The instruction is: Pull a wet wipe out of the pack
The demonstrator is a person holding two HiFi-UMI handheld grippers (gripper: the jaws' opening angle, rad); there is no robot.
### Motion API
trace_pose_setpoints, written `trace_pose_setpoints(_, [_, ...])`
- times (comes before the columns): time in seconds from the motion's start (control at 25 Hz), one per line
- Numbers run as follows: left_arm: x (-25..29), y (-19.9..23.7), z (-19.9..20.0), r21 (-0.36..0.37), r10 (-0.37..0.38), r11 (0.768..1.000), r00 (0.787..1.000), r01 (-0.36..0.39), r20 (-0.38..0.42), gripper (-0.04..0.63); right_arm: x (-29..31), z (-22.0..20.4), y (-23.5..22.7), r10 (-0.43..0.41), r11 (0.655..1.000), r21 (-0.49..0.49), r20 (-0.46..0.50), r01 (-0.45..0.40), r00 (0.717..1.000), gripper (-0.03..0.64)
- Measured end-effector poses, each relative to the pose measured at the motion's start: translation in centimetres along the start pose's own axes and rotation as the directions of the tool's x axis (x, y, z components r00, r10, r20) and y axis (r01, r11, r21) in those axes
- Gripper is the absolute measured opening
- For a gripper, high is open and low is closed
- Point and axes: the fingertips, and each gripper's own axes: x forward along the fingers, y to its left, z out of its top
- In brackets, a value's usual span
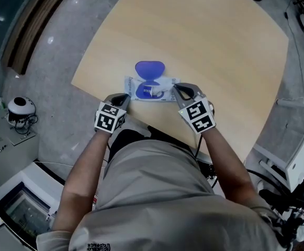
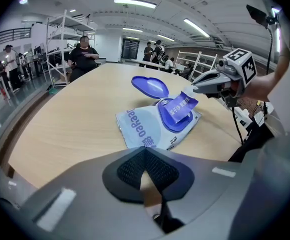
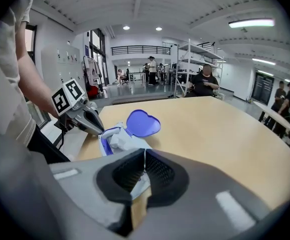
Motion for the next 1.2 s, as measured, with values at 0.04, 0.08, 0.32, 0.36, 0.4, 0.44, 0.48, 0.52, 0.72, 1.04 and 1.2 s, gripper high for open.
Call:
trace_pose_setpoints(0.04, [0.0, 0.0, 0.0, 0.002, 0.001, 1.0, 1.0, -0.001, 0.0, 0.006, -0.2, -0.1, -0.3, -0.011, 1.0, 0.004, 0.001, 0.011, 1.0, 0.008])
trace_pose_setpoints(0.08, [0.1, 0.0, -0.1, 0.003, 0.001, 1.0, 1.0, -0.001, 0.001, 0.006, -0.5, -0.1, -0.7, -0.022, 1.0, 0.008, 0.002, 0.022, 1.0, 0.008])
trace_pose_setpoints(0.32, [0.1, 0.2, -0.1, 0.014, 0.01, 1.0, 1.0, -0.01, 0.006, 0.006, -1.8, -0.4, -3.1, -0.087, 0.996, 0.035, 0.01, 0.086, 0.996, 0.008])
trace_pose_setpoints(0.36, [0.1, 0.1, -0.1, 0.013, 0.008, 1.0, 1.0, -0.008, 0.006, 0.006, -2.1, -0.4, -3.5, -0.097, 0.995, 0.038, 0.011, 0.096, 0.995, 0.008])
trace_pose_setpoints(0.4, [0.1, 0.1, 0.0, 0.012, 0.007, 1.0, 1.0, -0.007, 0.005, 0.006, -2.3, -0.4, -3.8, -0.107, 0.993, 0.041, 0.012, 0.107, 0.994, 0.008])
trace_pose_setpoints(0.44, [0.0, 0.0, 0.0, 0.012, 0.006, 1.0, 1.0, -0.006, 0.003, 0.006, -2.6, -0.4, -4.1, -0.118, 0.992, 0.044, 0.014, 0.117, 0.993, 0.008])
trace_pose_setpoints(0.48, [0.0, 0.0, 0.0, 0.014, 0.006, 1.0, 1.0, -0.006, 0.002, 0.006, -2.9, -0.4, -4.4, -0.128, 0.991, 0.047, 0.016, 0.127, 0.992, 0.008])
trace_pose_setpoints(0.52, [0.0, 0.0, -0.1, 0.018, 0.006, 1.0, 1.0, -0.006, 0.002, 0.006, -3.2, -0.3, -4.6, -0.139, 0.989, 0.051, 0.019, 0.138, 0.99, 0.008])
trace_pose_setpoints(0.72, [-0.2, 0.0, 0.0, 0.047, 0.019, 0.999, 1.0, -0.018, -0.011, 0.006, -4.8, 0.0, -5.6, -0.185, 0.981, 0.06, 0.029, 0.183, 0.982, 0.006])
trace_pose_setpoints(1.04, [-0.5, -0.1, -0.1, 0.074, 0.043, 0.996, 0.999, -0.041, -0.017, 0.006, -7.6, 0.4, -5.6, -0.257, 0.965, 0.07, 0.049, 0.254, 0.965, 0.006])
trace_pose_setpoints(1.2, [-1.2, 0.0, 0.1, 0.087, 0.061, 0.994, 0.998, -0.061, 0.01, 0.006, -9.4, 0.9, -5.2, -0.293, 0.955, 0.075, 0.07, 0.288, 0.953, 0.008])
